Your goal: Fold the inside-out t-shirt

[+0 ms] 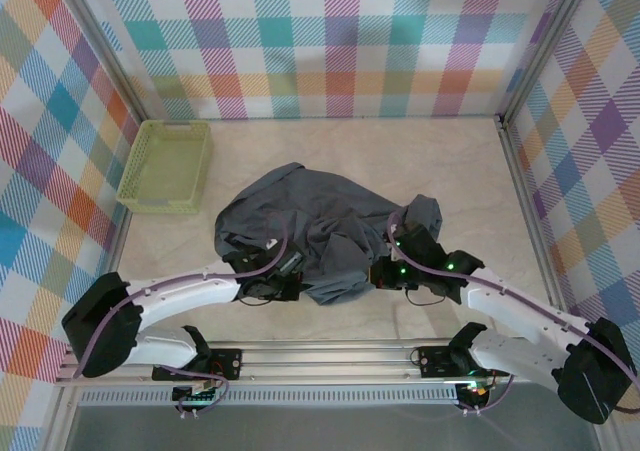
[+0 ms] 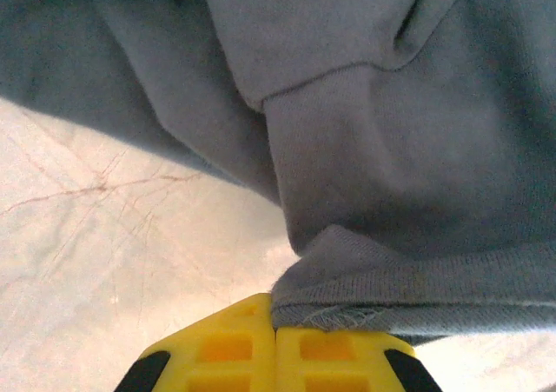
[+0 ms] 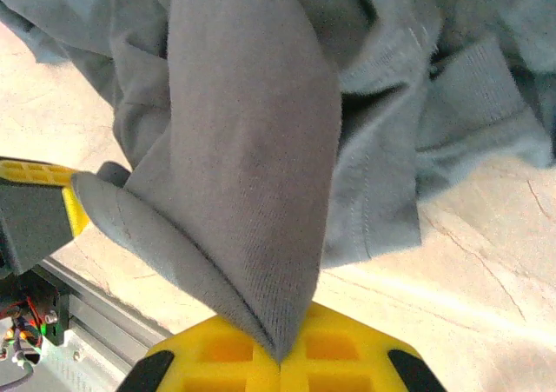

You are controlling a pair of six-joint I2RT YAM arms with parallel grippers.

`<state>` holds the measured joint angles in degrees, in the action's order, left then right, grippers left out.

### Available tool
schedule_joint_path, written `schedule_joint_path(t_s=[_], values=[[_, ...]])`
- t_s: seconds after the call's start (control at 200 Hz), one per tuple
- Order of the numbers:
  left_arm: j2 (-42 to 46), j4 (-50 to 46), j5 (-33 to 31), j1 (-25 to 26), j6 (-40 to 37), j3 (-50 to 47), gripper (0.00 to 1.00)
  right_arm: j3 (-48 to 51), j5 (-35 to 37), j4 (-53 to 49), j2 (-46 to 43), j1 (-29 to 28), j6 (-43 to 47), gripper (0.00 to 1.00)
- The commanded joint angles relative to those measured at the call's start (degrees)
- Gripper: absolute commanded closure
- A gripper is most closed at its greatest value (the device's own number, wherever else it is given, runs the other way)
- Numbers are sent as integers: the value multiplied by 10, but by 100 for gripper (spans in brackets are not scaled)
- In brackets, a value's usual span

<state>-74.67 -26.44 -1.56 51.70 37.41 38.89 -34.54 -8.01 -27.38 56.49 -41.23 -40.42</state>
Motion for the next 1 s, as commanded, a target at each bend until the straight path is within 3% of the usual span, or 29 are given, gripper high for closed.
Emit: schedule_joint_path(t_s=[0.0, 0.17, 0.45, 0.665, 0.785, 0.995], values=[[-22, 2, -45, -4, -13, 5, 100, 15, 33, -54, -7, 3, -41, 99], [-44, -2, -58, 5, -16, 16, 100, 18, 25, -98, -25, 4, -44, 95], [-30, -21, -116, 81, -12, 9, 100, 55, 5, -125, -64, 4, -69, 62], [-5, -17, -133, 104, 0, -7, 99, 93, -17, 5, -89, -35, -95, 49], [-1, -5, -136, 106, 5, -18, 99, 100, 39, 50, -47, -66, -90, 44], [-1, -4, -145, 107, 6, -17, 99, 118, 52, 183, 30, -70, -50, 44]])
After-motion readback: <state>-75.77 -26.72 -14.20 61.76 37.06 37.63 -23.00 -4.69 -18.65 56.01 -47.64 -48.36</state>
